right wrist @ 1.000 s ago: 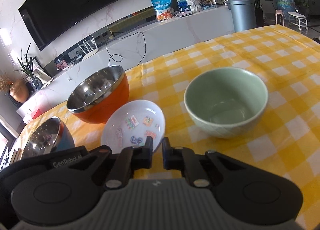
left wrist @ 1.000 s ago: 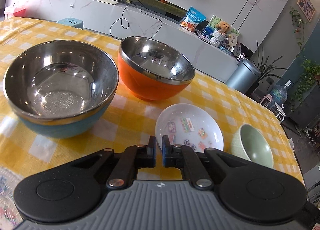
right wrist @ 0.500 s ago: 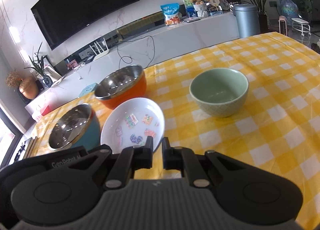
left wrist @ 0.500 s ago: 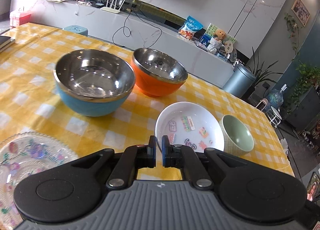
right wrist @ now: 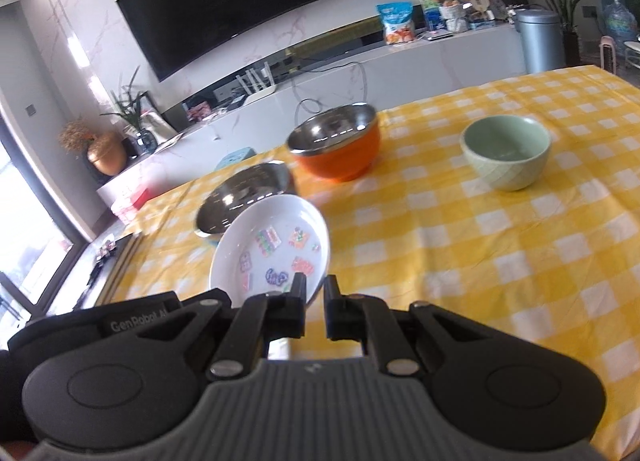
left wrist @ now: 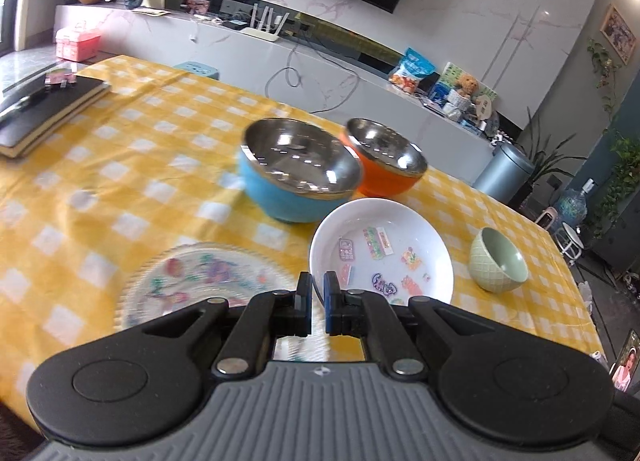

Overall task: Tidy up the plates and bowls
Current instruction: 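Carry the sticker plate and lower it onto the glass plate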

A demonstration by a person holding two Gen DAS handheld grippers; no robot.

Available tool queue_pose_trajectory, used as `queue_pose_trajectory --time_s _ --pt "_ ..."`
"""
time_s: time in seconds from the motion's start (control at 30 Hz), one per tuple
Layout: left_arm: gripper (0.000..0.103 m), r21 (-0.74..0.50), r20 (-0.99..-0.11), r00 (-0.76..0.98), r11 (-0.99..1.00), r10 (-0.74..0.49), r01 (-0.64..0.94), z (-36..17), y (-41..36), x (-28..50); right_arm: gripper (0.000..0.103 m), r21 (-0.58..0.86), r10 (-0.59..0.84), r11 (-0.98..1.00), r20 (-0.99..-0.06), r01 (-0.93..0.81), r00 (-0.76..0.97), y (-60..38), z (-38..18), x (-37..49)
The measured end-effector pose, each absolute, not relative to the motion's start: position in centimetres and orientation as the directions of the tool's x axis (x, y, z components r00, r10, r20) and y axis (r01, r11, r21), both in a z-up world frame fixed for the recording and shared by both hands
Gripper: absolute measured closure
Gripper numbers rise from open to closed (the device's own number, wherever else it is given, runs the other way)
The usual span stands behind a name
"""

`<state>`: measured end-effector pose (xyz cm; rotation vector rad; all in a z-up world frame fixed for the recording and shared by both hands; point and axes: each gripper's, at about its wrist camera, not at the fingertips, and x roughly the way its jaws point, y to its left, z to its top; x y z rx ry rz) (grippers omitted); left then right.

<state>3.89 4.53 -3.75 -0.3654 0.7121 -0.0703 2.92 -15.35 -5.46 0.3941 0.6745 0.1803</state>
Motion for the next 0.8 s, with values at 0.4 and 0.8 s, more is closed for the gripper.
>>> queue_pose_trajectory --time_s 0.4,0.8 --pt "0.097 -0.360 -0.726 0.679 0.902 -0.108 -0.241 -6.0 10.9 1.6 0.098 0.467 0.439 0.873 -0.632 -0.139 0.639 -9.5 -7.2 2.3" --pt "0.097 -0.385 -0.740 0.658 0.891 -0.142 -0.241 -7.6 11.6 1.6 0.098 0.504 0.449 0.860 -0.674 -0.078 0.587 -9.4 -8.9 3.5"
